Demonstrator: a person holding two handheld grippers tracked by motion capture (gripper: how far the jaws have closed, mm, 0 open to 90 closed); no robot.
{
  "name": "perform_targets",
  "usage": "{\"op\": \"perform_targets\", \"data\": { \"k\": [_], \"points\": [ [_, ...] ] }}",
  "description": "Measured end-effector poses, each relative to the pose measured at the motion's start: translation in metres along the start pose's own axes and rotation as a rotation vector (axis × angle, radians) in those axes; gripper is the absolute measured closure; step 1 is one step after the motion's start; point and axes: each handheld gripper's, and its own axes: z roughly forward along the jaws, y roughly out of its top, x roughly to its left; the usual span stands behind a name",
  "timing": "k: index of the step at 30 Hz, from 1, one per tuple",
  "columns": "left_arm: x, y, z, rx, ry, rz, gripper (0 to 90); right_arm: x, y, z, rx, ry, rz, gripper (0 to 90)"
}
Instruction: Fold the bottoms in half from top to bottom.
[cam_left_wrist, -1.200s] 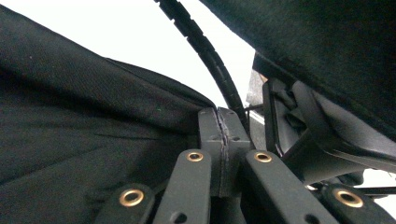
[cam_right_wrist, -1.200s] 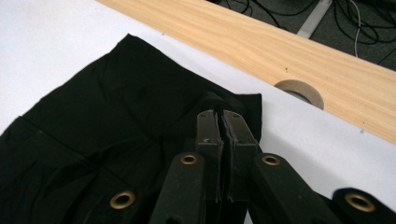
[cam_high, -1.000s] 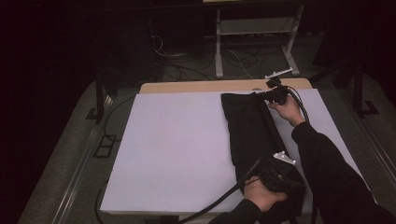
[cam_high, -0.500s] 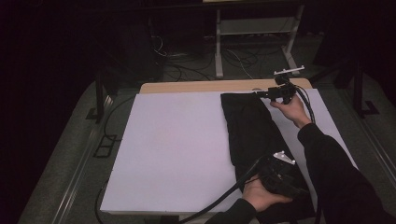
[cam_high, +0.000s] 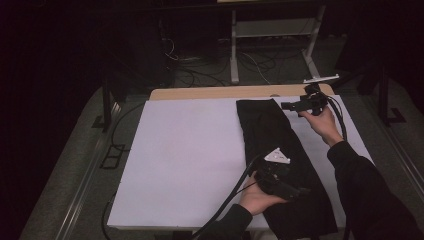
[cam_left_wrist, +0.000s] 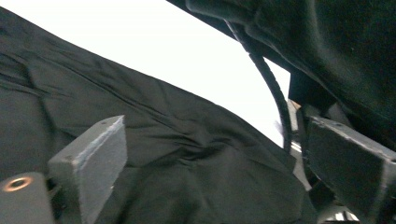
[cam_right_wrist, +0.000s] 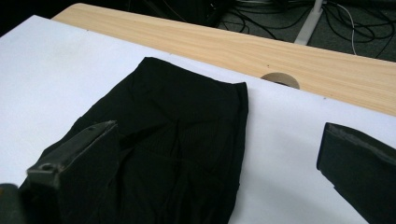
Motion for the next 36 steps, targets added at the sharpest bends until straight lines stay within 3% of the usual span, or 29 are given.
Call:
{"op": "perform_targets", "data": {
  "k": [10, 21, 24, 36],
  "points": [
    [0.011, 0.004, -0.014, -0.038, 0.022, 0.027, 1.0, -0.005, -0.007, -0.006, -0.004, 0.023, 0.017, 0.0],
    [0.033, 0.011, -0.038, -0.091, 0.070, 0.015, 1.0, -0.006, -0.009, -0.011, 0.009, 0.043, 0.020, 0.0],
    [0.039, 0.013, -0.043, -0.081, 0.090, 0.028, 0.1, -0.005, -0.009, -0.012, 0.007, 0.047, 0.015, 0.0],
    [0.064, 0.020, -0.065, -0.093, 0.149, 0.005, 0.0, 0.003, -0.007, -0.017, 0.020, 0.061, -0.003, 0.0]
  ]
}}
